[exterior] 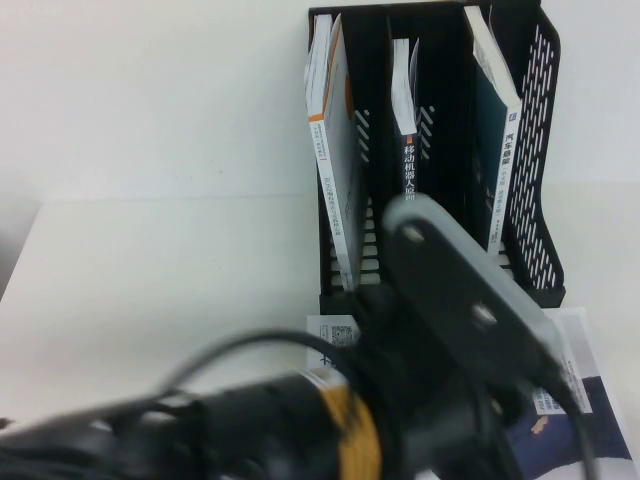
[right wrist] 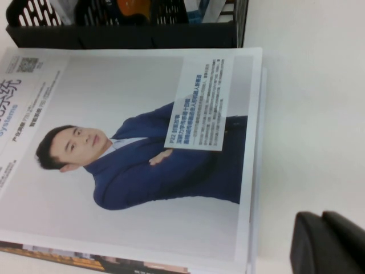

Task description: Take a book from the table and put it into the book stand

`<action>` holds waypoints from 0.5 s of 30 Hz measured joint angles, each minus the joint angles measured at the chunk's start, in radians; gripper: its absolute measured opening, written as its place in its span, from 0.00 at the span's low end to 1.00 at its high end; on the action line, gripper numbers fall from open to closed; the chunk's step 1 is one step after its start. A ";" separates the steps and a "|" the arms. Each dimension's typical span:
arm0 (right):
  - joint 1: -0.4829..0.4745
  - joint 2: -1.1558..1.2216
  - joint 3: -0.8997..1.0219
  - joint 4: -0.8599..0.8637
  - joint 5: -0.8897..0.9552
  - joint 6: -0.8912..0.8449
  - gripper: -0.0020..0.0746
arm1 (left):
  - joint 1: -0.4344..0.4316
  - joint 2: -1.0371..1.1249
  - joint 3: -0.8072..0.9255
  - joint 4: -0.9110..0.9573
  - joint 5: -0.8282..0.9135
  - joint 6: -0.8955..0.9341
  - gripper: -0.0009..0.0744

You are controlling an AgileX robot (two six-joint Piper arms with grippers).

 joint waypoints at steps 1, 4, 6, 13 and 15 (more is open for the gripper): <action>0.000 0.000 0.000 0.000 0.000 0.000 0.02 | 0.013 -0.019 0.000 0.000 0.000 -0.003 0.01; 0.000 0.000 0.000 0.000 0.000 0.000 0.02 | 0.053 -0.084 0.000 0.004 0.005 -0.030 0.01; 0.000 0.000 0.000 0.000 0.000 0.000 0.02 | 0.088 -0.140 0.000 0.004 0.005 -0.048 0.01; 0.000 0.000 0.000 0.000 0.000 0.000 0.02 | 0.290 -0.292 0.007 -0.011 0.007 -0.128 0.01; 0.000 0.000 0.000 0.000 0.000 0.000 0.02 | 0.352 -0.329 0.026 -0.012 0.007 -0.146 0.01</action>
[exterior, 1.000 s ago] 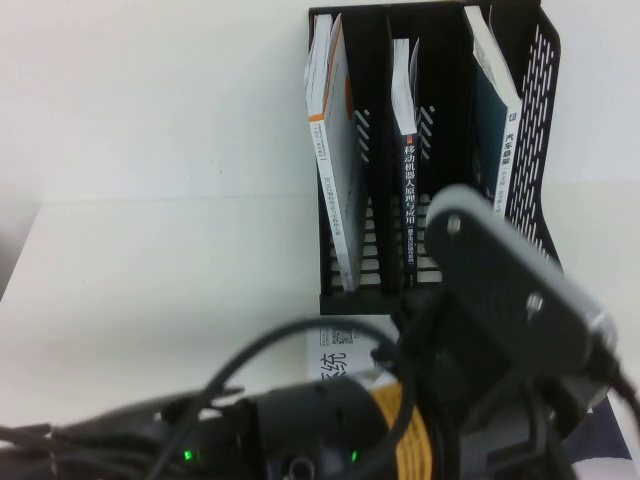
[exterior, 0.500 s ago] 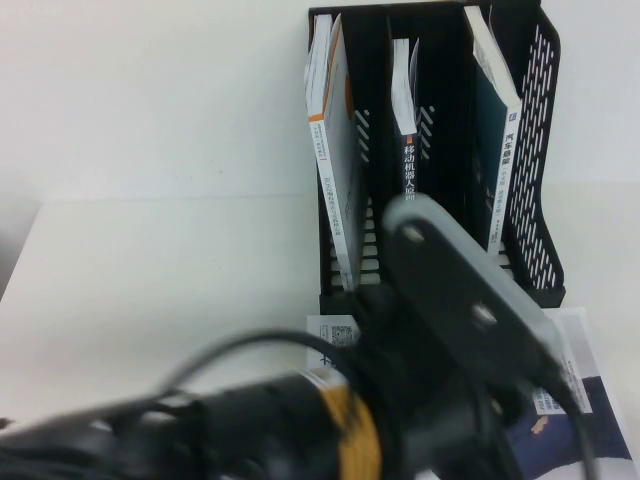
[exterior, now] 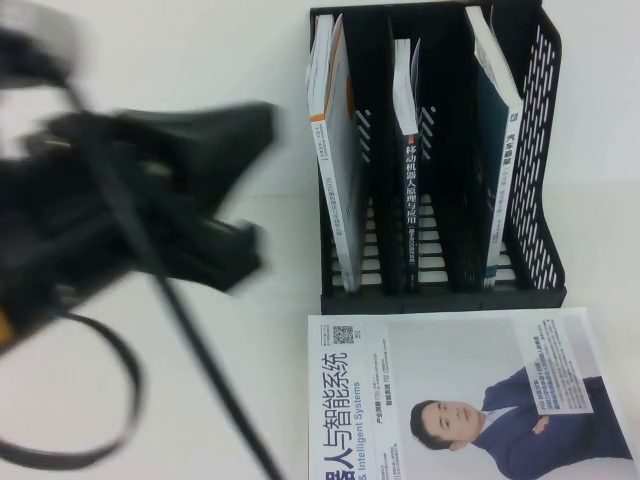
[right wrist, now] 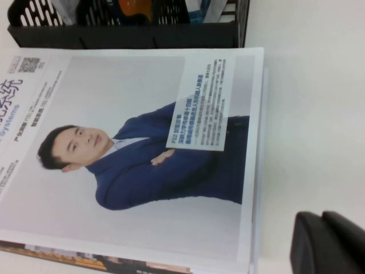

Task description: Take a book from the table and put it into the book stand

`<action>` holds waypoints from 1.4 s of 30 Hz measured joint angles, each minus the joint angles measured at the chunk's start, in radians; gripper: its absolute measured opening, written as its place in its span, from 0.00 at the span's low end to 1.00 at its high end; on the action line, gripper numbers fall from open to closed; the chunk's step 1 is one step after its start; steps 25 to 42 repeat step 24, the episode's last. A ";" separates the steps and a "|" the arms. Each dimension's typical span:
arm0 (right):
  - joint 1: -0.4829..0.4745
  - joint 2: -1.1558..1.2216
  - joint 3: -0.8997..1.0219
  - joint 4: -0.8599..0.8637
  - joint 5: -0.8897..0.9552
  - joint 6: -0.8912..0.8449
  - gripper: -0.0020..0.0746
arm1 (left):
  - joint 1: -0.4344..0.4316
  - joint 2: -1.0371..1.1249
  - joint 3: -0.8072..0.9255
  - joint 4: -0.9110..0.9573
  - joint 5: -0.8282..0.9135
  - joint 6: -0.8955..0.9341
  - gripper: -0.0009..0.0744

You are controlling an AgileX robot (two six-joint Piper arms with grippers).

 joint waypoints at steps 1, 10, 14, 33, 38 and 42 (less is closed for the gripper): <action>0.000 0.000 0.000 0.000 0.000 0.000 0.02 | 0.034 -0.020 0.017 -0.003 0.000 -0.011 0.01; 0.000 0.000 0.000 0.001 0.002 0.000 0.02 | 0.321 -0.304 0.328 -0.021 -0.019 -0.094 0.01; 0.000 0.000 0.000 0.001 0.002 0.000 0.02 | 0.465 -0.502 0.494 -0.021 -0.065 -0.101 0.01; 0.000 0.000 0.000 0.001 0.004 0.000 0.02 | 0.783 -0.868 0.795 -0.021 -0.099 -0.223 0.01; 0.000 0.000 0.000 0.001 0.004 0.000 0.02 | 0.783 -0.868 0.795 -0.021 -0.099 -0.223 0.01; 0.000 0.000 0.000 0.001 0.004 0.000 0.02 | 0.783 -0.868 0.795 -0.021 -0.099 -0.223 0.01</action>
